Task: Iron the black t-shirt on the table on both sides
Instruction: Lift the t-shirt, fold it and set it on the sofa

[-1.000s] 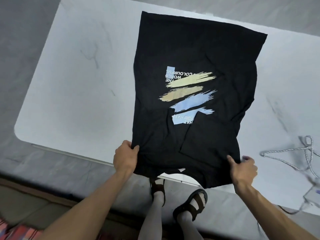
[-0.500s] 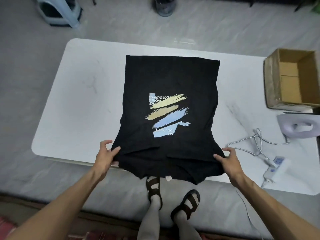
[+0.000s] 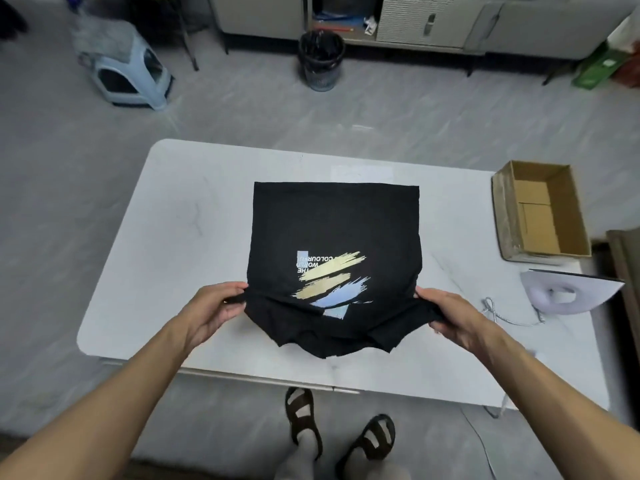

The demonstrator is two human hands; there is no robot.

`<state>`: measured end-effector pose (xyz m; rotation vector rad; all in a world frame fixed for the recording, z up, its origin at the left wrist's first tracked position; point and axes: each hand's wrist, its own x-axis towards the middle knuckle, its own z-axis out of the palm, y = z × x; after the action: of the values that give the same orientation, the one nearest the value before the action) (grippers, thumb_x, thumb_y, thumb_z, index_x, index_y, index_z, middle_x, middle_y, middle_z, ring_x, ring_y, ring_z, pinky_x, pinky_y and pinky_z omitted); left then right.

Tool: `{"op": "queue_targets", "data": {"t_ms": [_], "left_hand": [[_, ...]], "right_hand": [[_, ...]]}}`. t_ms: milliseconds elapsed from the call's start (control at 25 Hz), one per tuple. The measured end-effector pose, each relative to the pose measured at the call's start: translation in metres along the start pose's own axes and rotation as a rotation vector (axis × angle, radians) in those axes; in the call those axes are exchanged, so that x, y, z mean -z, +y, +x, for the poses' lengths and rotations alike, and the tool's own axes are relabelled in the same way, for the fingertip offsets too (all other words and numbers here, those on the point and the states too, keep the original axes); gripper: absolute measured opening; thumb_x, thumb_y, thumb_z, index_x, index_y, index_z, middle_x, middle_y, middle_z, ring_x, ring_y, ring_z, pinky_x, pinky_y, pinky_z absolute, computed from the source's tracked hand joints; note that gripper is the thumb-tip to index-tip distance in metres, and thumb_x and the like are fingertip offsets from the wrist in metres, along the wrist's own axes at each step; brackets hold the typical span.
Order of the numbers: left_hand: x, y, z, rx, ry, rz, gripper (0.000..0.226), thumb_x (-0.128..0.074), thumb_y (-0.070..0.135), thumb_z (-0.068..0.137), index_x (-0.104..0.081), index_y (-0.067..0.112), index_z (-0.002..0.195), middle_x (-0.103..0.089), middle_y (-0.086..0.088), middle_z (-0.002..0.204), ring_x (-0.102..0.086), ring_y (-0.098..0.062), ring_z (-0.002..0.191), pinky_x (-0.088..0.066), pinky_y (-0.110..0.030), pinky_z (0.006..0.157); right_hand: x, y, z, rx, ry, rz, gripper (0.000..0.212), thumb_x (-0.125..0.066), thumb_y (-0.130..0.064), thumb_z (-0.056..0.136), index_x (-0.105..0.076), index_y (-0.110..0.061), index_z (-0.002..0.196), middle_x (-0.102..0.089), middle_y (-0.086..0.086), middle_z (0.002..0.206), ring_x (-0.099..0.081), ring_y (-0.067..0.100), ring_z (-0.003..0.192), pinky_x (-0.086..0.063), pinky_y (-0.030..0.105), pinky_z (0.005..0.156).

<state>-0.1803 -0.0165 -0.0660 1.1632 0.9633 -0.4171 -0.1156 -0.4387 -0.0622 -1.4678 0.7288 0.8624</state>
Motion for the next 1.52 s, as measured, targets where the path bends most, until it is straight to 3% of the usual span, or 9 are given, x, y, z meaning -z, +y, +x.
{"op": "queue_targets", "data": {"t_ms": [200, 360, 480, 600, 840, 1000, 1120, 1320, 1520], "left_hand": [[-0.023, 0.073, 0.084, 0.043, 0.049, -0.338, 0.007, -0.059, 0.002, 0.094, -0.063, -0.002, 0.090, -0.071, -0.012, 0.080, -0.073, -0.017, 0.072, -0.059, -0.025, 0.078], [-0.055, 0.100, 0.216, 0.007, 0.066, -0.612, 0.021, -0.040, -0.011, 0.091, -0.061, -0.006, 0.092, -0.071, -0.019, 0.087, -0.072, -0.028, 0.092, -0.058, -0.029, 0.086], [-0.077, 0.085, 0.303, -0.115, 0.262, 0.126, 0.017, -0.056, -0.011, 0.085, -0.065, -0.007, 0.098, -0.068, -0.009, 0.089, -0.068, -0.020, 0.083, -0.057, -0.027, 0.085], [-0.081, 0.082, 0.334, -0.328, 0.515, 0.777, 0.013, -0.073, 0.022, 0.085, -0.066, 0.022, 0.095, -0.066, 0.003, 0.085, -0.061, -0.019, 0.078, -0.051, -0.032, 0.082], [-0.085, 0.111, 0.351, -0.485, 0.456, 0.035, 0.020, -0.059, 0.032, 0.096, -0.066, 0.015, 0.087, -0.064, 0.005, 0.087, -0.059, -0.011, 0.077, -0.051, -0.021, 0.070], [-0.074, 0.088, 0.361, -0.234, 0.648, 0.488, 0.051, -0.057, 0.051, 0.092, -0.053, 0.011, 0.123, -0.059, -0.004, 0.119, -0.057, -0.025, 0.106, -0.047, -0.032, 0.088], [-0.070, 0.040, 0.326, -0.147, 0.670, 0.807, 0.062, -0.054, 0.055, 0.094, -0.047, 0.003, 0.127, -0.058, -0.016, 0.125, -0.056, -0.037, 0.114, -0.042, -0.040, 0.089], [-0.051, -0.019, 0.269, -0.073, 0.579, 1.055, 0.049, -0.045, 0.050, 0.099, -0.059, 0.003, 0.104, -0.067, -0.017, 0.096, -0.059, -0.036, 0.085, -0.046, -0.040, 0.074], [-0.074, 0.010, 0.225, -0.315, 0.524, 0.873, 0.027, -0.044, 0.026, 0.102, -0.055, 0.003, 0.091, -0.061, -0.011, 0.083, -0.054, -0.030, 0.076, -0.041, -0.037, 0.069]], "right_hand": [[0.003, -0.096, 0.089, -0.097, 0.115, 0.409, 0.020, -0.058, -0.016, 0.094, -0.057, -0.012, 0.075, -0.059, -0.003, 0.055, -0.054, 0.004, 0.041, -0.041, 0.009, 0.037], [0.004, -0.145, 0.225, -0.015, 0.075, 0.707, 0.035, -0.041, 0.017, 0.064, -0.052, 0.003, 0.094, -0.065, 0.014, 0.098, -0.067, 0.022, 0.092, -0.056, 0.030, 0.080], [-0.001, -0.129, 0.314, 0.115, 0.189, 0.279, 0.047, -0.037, 0.015, 0.084, -0.043, -0.005, 0.126, -0.062, 0.015, 0.113, -0.065, 0.020, 0.103, -0.051, 0.028, 0.088], [0.002, -0.119, 0.349, 0.300, 0.415, -0.115, 0.013, -0.067, -0.026, 0.087, -0.061, -0.015, 0.089, -0.066, 0.002, 0.082, -0.061, 0.014, 0.063, -0.048, 0.024, 0.060], [0.018, -0.135, 0.362, 0.541, 0.375, 0.130, 0.017, -0.062, -0.032, 0.089, -0.072, -0.018, 0.089, -0.066, -0.008, 0.083, -0.061, 0.010, 0.080, -0.051, 0.028, 0.080], [0.018, -0.106, 0.368, 0.338, 0.711, -0.390, 0.057, -0.057, -0.050, 0.088, -0.049, -0.016, 0.133, -0.052, 0.003, 0.121, -0.051, 0.018, 0.103, -0.042, 0.032, 0.097], [0.008, -0.064, 0.338, 0.288, 0.826, -0.630, 0.067, -0.065, -0.048, 0.084, -0.045, -0.004, 0.131, -0.047, 0.021, 0.129, -0.042, 0.037, 0.120, -0.037, 0.046, 0.103], [0.013, 0.000, 0.282, 0.025, 0.692, -0.563, 0.046, -0.057, -0.050, 0.090, -0.057, -0.007, 0.105, -0.065, 0.009, 0.095, -0.061, 0.035, 0.088, -0.049, 0.043, 0.080], [0.011, -0.029, 0.240, 0.237, 0.523, -0.367, 0.021, -0.057, -0.025, 0.095, -0.062, -0.007, 0.105, -0.068, 0.008, 0.095, -0.064, 0.030, 0.087, -0.052, 0.037, 0.075]]}}
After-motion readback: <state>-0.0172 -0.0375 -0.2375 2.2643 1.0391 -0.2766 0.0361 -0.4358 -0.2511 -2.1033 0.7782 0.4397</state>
